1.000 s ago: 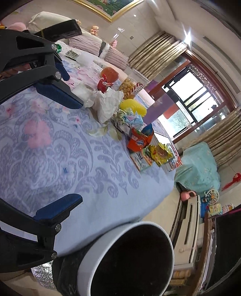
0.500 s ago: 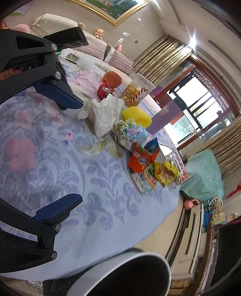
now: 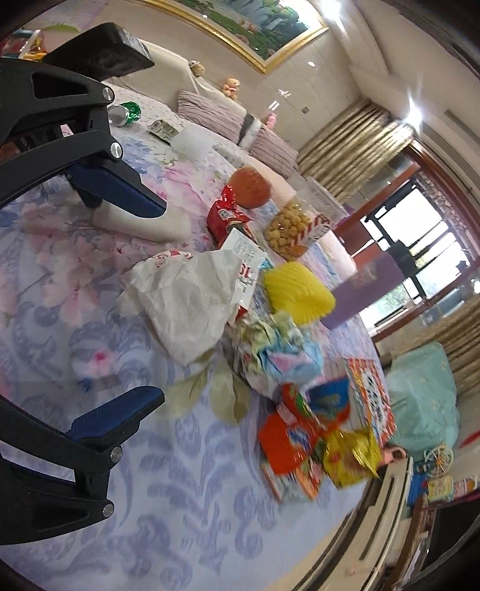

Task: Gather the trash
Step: 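Grasp the white foam block with the left tool while the right tool grasps white crumpled paper, then carry the foam block and crumpled paper over the trash bin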

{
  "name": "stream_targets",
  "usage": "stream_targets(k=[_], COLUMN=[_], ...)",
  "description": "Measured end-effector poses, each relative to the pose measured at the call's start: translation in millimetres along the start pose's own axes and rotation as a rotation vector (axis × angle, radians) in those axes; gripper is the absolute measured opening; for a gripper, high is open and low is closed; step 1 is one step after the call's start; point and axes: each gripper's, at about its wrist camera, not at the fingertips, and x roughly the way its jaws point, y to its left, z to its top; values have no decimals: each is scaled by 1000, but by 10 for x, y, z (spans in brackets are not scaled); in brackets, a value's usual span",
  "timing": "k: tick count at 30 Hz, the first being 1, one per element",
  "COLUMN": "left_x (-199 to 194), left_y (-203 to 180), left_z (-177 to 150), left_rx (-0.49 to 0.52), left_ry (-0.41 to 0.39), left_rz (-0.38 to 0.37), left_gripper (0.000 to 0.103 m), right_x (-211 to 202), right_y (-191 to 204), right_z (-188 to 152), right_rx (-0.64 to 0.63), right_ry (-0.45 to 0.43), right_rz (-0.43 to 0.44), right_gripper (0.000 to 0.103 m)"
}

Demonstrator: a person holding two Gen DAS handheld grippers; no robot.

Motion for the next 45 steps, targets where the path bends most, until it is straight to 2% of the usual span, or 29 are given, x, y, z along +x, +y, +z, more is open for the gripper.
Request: stream_targets(k=[2,3,4,5,8,10,15,17,18,19,21,27,34,45], left_x=[-16,-26,-50,-74,-145,-148,35,104,148,178,201,155,63,184], left_y=[78,79,78,68,-26,-118,-295,-313,-322,-333,-352,-412,-797,-1320], left_z=[-20,-17,-15,-13,11,38,132,151,161,163,167,182,250,350], left_rx=[-43,-53,-62,-64,-60,-42,-7,-13,-17,-20,-21,-34,57,169], left_ry=[12,12,6,-2,-23,-44,-38,-34,-23,-10,-12,-30,-77,-71], left_rz=[-21,-24,-28,-32,-25,-2,91,106,101,100,121,63,-21,-132], left_gripper=[34,44,54,56,72,76,75,63,45,34,30,28,28,28], right_x=[58,87,109,125,91,15,-184,-299,-337,-387,-494,-751,-1018,-1472], right_y=[-6,-14,-12,-19,-50,-64,-163,-230,-255,-287,-352,-506,-615,-847], right_z=[1,2,3,-2,-8,-34,-76,-108,-116,-128,-158,-218,-267,-348], right_rx=[-2,-2,-4,-5,2,-5,16,26,30,36,44,61,66,93], right_ry=[3,4,3,6,2,-7,-31,-45,-49,-55,-68,-102,-140,-211], right_rz=[0,3,5,4,17,18,17,4,1,-4,-16,-41,-72,-139], right_gripper=[91,81,60,52,48,47,46,46,46,46,46,46,46,46])
